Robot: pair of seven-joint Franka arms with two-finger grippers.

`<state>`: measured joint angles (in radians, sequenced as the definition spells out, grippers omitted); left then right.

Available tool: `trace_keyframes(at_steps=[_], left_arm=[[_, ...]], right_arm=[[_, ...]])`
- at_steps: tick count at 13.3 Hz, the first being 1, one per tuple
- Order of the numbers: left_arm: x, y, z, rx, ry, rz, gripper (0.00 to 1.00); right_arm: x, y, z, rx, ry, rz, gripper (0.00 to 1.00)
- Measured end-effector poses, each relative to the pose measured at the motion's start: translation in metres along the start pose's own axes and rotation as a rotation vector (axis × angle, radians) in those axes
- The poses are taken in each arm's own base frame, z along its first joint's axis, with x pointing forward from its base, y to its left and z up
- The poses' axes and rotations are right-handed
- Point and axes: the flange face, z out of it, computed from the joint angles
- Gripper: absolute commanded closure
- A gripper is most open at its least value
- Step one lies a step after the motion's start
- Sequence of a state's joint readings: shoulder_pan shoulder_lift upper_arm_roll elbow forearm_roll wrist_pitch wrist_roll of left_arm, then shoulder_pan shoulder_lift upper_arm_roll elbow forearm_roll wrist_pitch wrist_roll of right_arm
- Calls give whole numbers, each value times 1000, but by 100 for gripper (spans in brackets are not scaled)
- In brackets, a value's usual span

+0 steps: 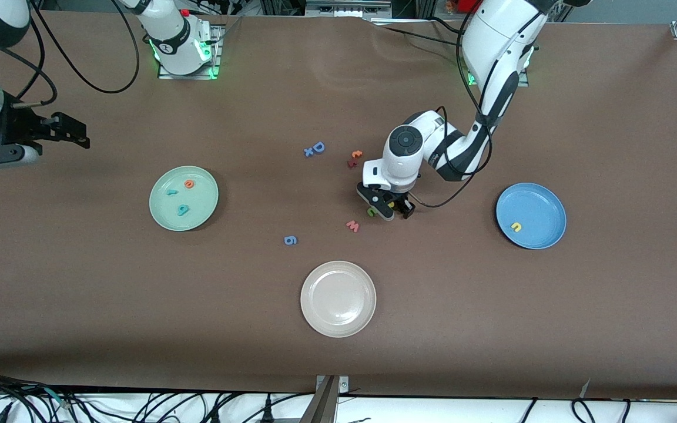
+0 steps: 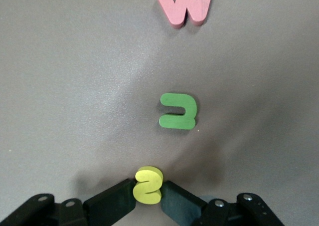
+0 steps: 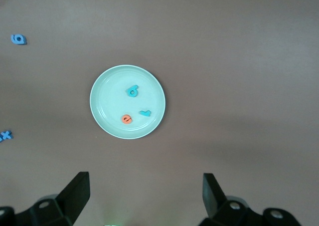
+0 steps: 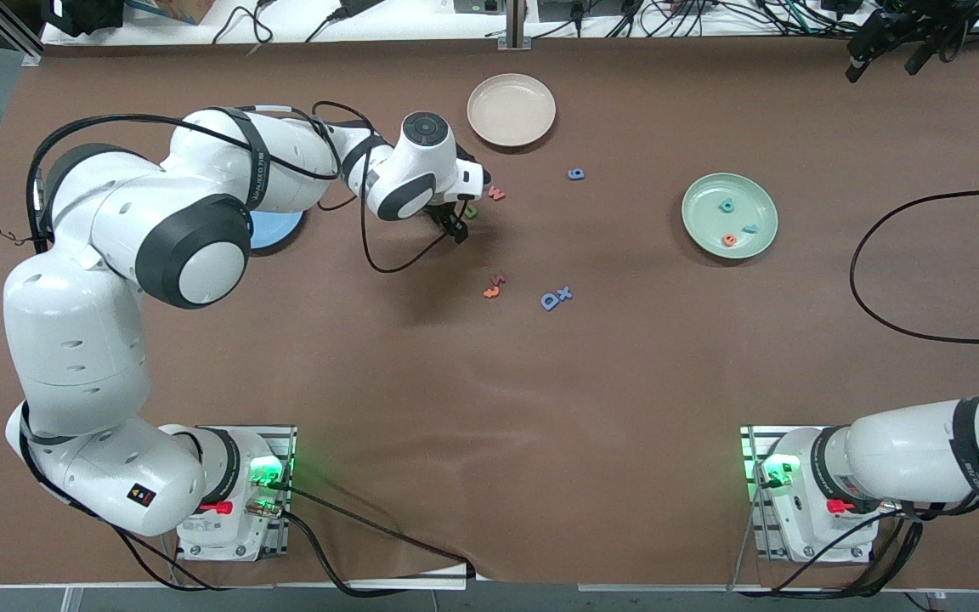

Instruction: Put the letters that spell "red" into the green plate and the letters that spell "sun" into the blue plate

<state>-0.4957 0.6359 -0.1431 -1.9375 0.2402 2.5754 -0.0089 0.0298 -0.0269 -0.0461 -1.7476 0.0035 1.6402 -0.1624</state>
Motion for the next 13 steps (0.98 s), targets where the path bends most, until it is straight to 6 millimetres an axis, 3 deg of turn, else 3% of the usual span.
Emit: trace_keyframes(at_steps=[3,7,10,13], left_arm=[[2,-11,-7,6,15,-19,85],[-2,-60,-29,-34,41,-38,85],[-24,-121,-50,-82,8,-20,83],[-74,-206,-70,-110,-70,-48,83]], right_arm=[[-5,5,-10,-8,22,9,0],[0,2,-19,-17,77,3,0],[0,2,-20,-15,81,11,0],[0,6,-20,-10,82,33,0]])
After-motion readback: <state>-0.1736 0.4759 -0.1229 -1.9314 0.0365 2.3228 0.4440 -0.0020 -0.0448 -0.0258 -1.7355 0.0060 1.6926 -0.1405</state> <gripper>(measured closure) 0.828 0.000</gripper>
